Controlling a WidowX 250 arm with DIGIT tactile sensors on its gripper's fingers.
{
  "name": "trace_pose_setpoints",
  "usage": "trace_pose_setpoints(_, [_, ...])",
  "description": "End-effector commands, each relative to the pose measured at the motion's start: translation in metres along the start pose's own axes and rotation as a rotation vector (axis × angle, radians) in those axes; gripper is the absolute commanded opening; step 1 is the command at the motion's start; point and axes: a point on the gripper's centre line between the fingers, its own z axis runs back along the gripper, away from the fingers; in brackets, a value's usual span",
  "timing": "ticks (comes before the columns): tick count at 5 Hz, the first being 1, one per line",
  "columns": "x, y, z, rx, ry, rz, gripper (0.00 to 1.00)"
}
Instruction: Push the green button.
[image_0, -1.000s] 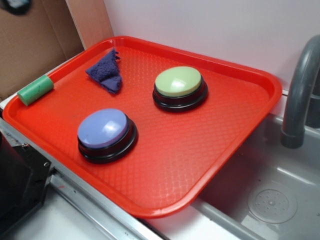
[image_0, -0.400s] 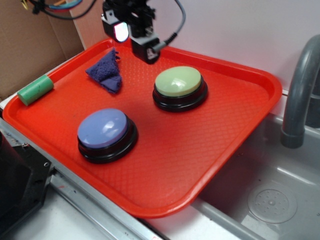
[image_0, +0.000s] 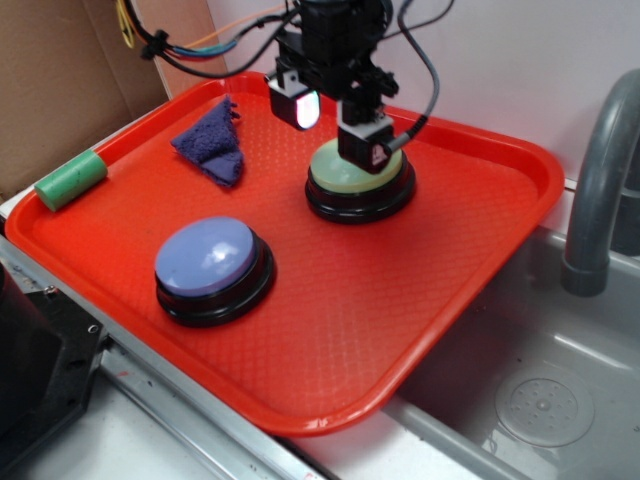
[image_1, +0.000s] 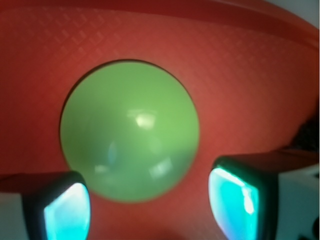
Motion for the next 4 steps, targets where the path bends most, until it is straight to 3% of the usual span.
trace_pose_setpoints(1, [0.012,0.017,-0.007,-0.001,-0.07,0.026,1.0])
trace_pose_setpoints(3, [0.0,0.041,0.051,0.026,-0.101,-0.022,1.0])
trace_pose_setpoints(4, [-0.006,0.049,0.069,-0.008,-0.152,-0.025,1.0])
